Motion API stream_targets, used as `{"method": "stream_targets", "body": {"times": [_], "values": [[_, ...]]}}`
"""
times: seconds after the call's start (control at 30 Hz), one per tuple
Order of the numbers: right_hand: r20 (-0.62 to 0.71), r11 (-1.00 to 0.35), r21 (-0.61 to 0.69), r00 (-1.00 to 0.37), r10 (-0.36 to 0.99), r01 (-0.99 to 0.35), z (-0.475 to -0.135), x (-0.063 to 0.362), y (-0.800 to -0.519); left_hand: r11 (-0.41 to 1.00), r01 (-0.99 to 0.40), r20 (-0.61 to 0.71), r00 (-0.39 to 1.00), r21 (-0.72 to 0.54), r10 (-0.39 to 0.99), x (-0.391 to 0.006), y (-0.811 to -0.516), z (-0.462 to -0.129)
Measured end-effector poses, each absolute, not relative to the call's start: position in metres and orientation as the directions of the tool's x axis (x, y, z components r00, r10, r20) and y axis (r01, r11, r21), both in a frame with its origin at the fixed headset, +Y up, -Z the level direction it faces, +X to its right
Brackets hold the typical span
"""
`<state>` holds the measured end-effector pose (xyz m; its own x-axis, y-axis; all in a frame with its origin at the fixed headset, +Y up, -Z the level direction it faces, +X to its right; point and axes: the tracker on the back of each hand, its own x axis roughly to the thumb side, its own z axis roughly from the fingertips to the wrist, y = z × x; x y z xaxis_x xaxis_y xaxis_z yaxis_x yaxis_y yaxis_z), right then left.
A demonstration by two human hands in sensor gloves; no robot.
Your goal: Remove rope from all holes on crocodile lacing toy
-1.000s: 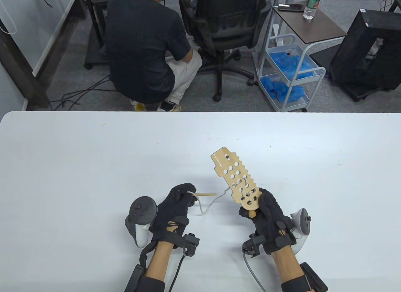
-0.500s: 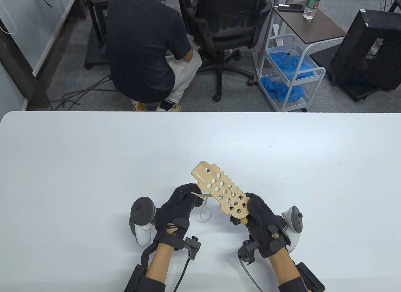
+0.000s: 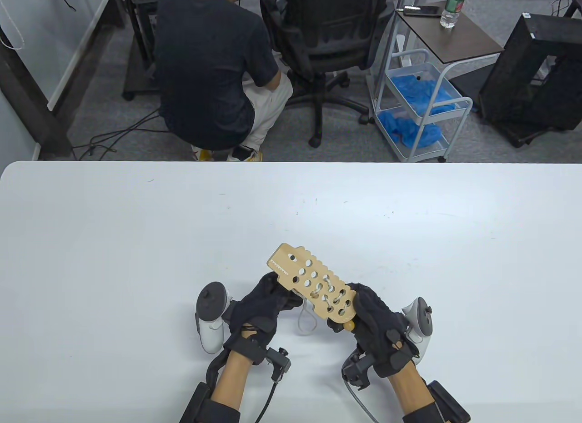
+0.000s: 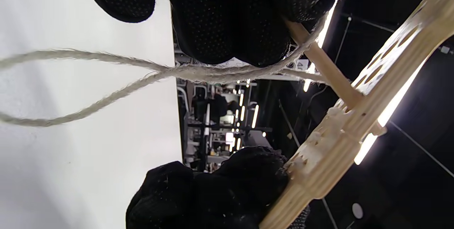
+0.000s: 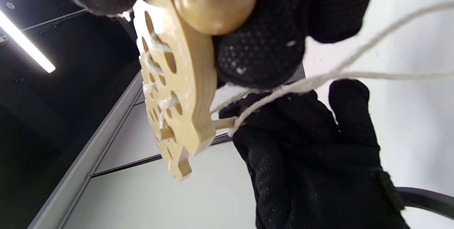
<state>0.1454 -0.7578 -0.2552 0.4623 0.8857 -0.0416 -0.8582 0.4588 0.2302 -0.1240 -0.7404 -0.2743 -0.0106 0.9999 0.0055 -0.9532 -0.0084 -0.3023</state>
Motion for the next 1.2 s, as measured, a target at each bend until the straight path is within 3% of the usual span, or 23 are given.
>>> {"method": "stream_targets", "body": {"times": [0.47, 1.2], "values": [[-0.039, 0.434, 0.202, 0.436, 0.899, -0.878, -0.254, 0.147, -0.759, 0.018, -0.938, 0.044, 0.003, -0.347, 0.999, -0.113, -0.734, -0.270], [-0.023, 0.402, 0.131, 0.403, 0.915, -0.906, -0.254, 0.156, -0.761, -0.048, -0.885, 0.095, -0.103, -0.464, 0.990, -0.103, -0.731, -0.268]]}}
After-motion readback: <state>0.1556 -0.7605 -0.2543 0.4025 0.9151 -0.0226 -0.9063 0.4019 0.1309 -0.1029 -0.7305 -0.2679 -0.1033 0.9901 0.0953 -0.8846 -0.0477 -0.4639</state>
